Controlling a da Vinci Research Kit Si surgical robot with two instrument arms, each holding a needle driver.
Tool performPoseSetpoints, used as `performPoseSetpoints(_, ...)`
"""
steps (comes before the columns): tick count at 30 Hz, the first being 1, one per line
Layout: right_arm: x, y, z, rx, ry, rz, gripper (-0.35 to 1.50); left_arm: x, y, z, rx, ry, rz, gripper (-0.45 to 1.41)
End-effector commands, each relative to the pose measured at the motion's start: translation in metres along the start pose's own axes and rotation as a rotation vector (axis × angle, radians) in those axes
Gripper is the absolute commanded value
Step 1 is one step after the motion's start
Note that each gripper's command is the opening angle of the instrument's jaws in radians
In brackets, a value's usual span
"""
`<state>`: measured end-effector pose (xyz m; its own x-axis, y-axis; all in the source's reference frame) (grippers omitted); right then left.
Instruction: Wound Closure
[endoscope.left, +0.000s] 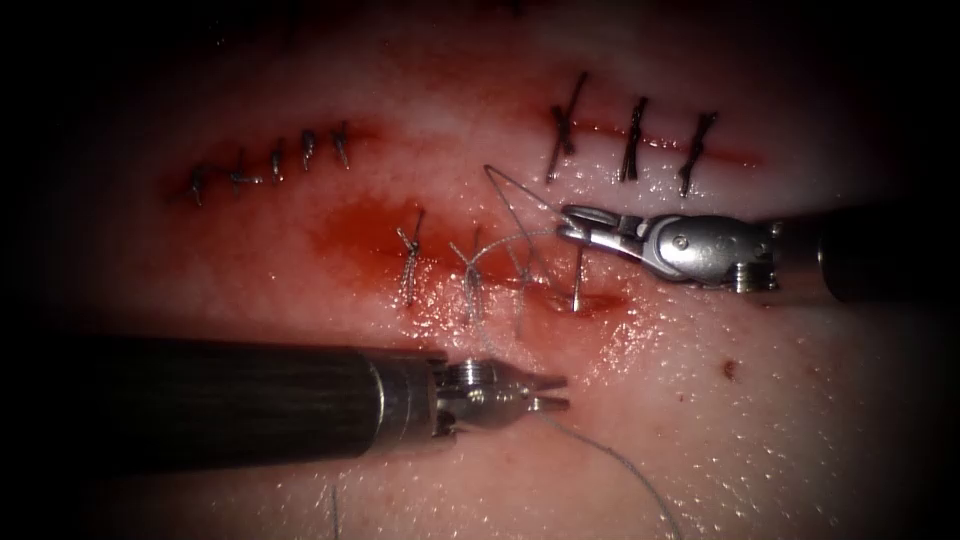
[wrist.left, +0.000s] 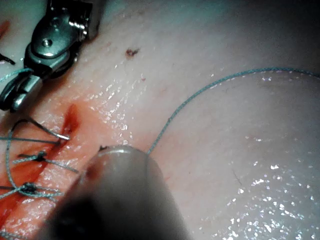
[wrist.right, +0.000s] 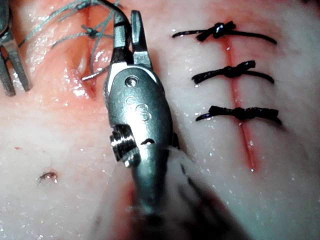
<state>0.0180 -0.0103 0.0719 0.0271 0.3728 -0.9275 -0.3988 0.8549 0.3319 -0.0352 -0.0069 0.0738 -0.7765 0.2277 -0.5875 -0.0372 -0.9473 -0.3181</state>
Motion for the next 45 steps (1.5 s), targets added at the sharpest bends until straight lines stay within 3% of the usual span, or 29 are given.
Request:
performPoseSetpoints(1,-0.0007,-0.0007,0.0005,-0.001,0.003,0.026,-0.35,-0.0002,0.0005,0.0011,-0.007,0.002,0.000,0.27)
performPoseSetpoints(12,-0.0007,-0.0002,0.0006,-0.030,-0.036,0.215,-0.35,-0.0023,0.0004,0.0018,-0.014,-0.022,-0.010,0.27)
performPoseSetpoints(28,-0.0015,0.0005,0.0011,-0.073,-0.150,0.672,-0.35,-0.0030,0.0009,0.0018,-0.018,-0.029,0.000,0.29)
performPoseSetpoints(40,-0.0022,-0.0007,0.0012,-0.057,-0.204,0.947,-0.35,-0.0035,0.0008,0.0013,-0.024,-0.026,0.007,0.29)
performPoseSetpoints(45,-0.0024,-0.0013,0.0015,-0.001,-0.246,1.010,-0.35,-0.0039,0.0009,0.0008,-0.030,-0.024,0.000,0.29)
